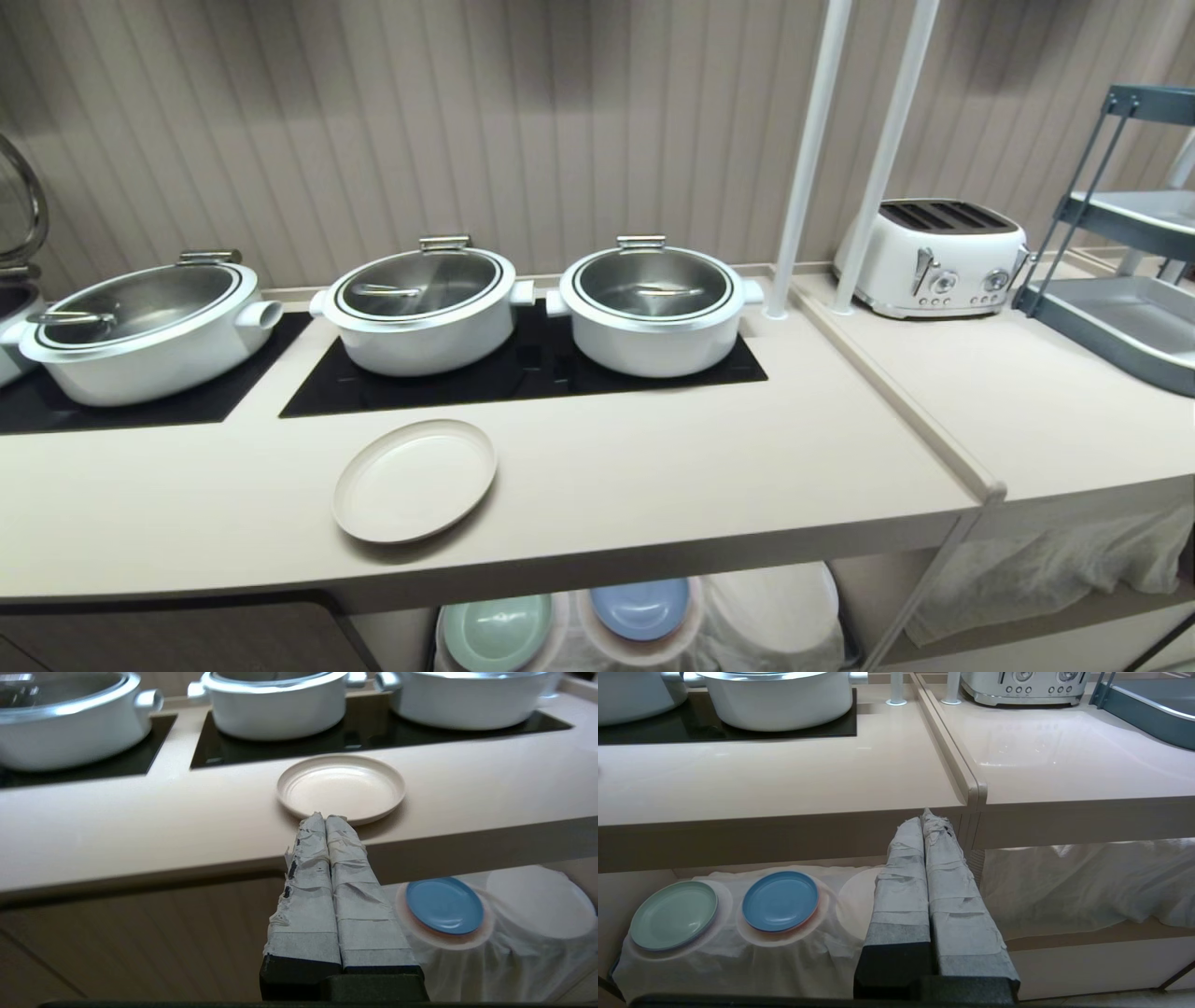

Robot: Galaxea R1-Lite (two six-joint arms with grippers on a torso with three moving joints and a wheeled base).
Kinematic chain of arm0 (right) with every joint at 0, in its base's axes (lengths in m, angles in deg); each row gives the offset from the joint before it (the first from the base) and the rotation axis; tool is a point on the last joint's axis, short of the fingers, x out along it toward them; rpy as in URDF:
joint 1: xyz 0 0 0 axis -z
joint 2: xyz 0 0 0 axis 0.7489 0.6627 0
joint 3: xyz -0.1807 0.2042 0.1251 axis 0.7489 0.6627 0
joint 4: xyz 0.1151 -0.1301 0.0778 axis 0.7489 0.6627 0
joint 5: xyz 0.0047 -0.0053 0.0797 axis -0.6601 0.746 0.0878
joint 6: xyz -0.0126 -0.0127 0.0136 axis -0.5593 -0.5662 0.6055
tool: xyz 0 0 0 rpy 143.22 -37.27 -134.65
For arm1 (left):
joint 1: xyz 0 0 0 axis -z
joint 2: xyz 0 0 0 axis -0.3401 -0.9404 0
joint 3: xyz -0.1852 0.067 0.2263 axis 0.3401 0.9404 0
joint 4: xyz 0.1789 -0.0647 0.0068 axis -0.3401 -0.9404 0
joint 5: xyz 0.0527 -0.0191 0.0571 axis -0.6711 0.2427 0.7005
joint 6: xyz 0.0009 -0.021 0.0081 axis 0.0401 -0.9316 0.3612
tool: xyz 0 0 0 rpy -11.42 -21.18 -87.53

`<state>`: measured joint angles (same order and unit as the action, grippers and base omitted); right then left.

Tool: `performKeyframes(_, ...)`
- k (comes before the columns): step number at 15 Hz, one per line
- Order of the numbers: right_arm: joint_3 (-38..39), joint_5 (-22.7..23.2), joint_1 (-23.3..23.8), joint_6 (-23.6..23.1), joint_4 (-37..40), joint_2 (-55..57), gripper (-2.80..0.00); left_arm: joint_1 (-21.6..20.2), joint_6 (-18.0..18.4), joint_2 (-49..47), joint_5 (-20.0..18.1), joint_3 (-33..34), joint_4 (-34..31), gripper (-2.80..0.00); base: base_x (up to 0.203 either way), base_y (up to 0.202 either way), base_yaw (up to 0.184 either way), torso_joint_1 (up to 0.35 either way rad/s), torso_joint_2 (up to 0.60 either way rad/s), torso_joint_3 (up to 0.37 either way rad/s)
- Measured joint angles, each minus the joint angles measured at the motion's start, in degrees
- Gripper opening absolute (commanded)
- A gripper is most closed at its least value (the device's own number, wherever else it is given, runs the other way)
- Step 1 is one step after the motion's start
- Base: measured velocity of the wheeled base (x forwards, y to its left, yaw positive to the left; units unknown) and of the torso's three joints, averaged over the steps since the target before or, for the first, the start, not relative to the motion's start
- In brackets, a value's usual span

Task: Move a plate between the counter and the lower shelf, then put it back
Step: Pick up the plate

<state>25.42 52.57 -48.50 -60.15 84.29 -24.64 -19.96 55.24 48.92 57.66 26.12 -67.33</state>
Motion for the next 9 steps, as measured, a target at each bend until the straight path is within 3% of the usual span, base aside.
performKeyframes(3,0.0,0.0,0.0,0.0,0.0,0.0,-2.8,0.0,1.66,-0.05,-5.69,-6.45,-3.97,-2.8,0.0,0.0,0.0,0.0,0.0,0.0)
performKeyframes(6,0.0,0.0,0.0,0.0,0.0,0.0,-2.8,0.03,1.54,-1.87,-6.27,-13.11,-7.39,-2.8,0.0,0.0,0.0,0.0,0.0,0.0)
performKeyframes(9,0.0,0.0,0.0,0.02,0.0,0.0,-2.8,0.15,-1.06,-8.65,-6.12,-19.86,-7.61,-2.8,0.0,0.0,0.0,0.0,0.0,0.0)
